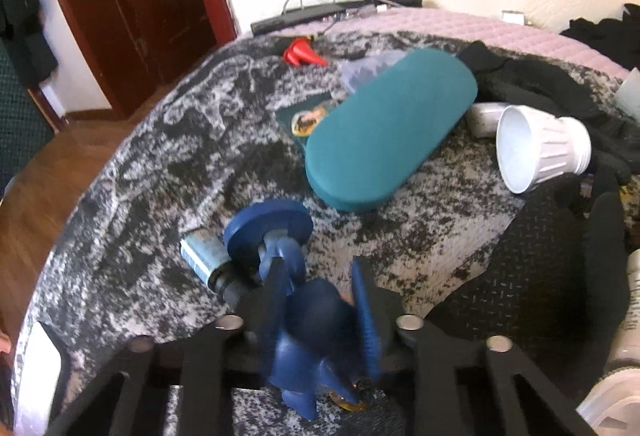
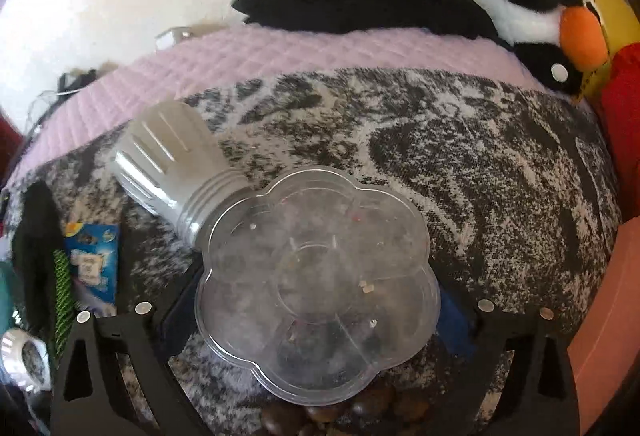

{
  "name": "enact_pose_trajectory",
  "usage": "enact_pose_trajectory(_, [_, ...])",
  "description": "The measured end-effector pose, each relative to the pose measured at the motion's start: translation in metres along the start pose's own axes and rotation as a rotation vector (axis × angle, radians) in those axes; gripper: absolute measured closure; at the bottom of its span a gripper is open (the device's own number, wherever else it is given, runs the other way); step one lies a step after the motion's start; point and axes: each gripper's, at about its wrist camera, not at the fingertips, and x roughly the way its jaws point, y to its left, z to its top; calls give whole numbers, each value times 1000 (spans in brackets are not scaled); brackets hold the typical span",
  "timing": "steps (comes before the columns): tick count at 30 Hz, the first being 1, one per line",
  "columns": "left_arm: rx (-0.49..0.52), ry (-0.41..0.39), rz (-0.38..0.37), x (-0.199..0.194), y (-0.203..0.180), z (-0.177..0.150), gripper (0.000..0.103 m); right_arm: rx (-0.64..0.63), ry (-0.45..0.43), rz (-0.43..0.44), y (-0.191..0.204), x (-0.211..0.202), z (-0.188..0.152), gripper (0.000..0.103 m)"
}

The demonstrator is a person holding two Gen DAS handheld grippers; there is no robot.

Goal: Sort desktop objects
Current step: 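Lift the blue figurine with the left gripper while the right gripper grasps the clear flower box, then carry both held items over the pink box and open both grippers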

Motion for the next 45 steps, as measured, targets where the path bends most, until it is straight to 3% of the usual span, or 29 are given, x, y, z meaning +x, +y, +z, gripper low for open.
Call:
enact_pose_trajectory(4, [2,-3,-1,-3,2,0,77,-4,-40,65,-2,-24,-10,5])
enact_pose_trajectory(12, [-20,-7,32,-2,6,-2,74,-30,-135,288,15,-109,-57,5])
enact_pose_trajectory(14, [-33,-2,52,2,6,-2,61,-33,-150,342,14,-129,-77,5])
enact_pose_trajectory(15, [-41,17,54,7,6,-3,43,-34,-157,370,14,-139,-88,5])
enact_pose_trajectory(16, [-59,54,40,15,8,-5,31,-36,-164,397,14,-149,-98,5])
enact_pose_trajectory(19, [-122,188,-14,48,13,-14,28,-25,-177,472,8,-172,-128,5])
enact_pose_trajectory(20, [-133,184,-19,50,15,-14,26,-10,-171,483,4,-174,-135,5])
enact_pose_trajectory(21, [-143,174,-22,51,17,-14,26,13,-154,493,-1,-172,-143,5])
enact_pose_trajectory(24, [-131,153,-64,48,14,-11,47,30,-130,511,-7,-169,-147,5])
enact_pose_trajectory(28, [-88,123,-84,39,0,-11,48,40,-144,537,-10,-178,-149,5])
enact_pose_trajectory(36, [-169,7,-131,-30,12,0,48,-5,-209,590,-9,-219,-156,5])
enact_pose_trajectory(42, [-217,-10,-208,-67,28,-5,48,-18,-214,648,-5,-245,-168,5])
enact_pose_trajectory(45, [-266,11,-299,-85,37,-10,48,-33,-219,676,0,-259,-175,5])
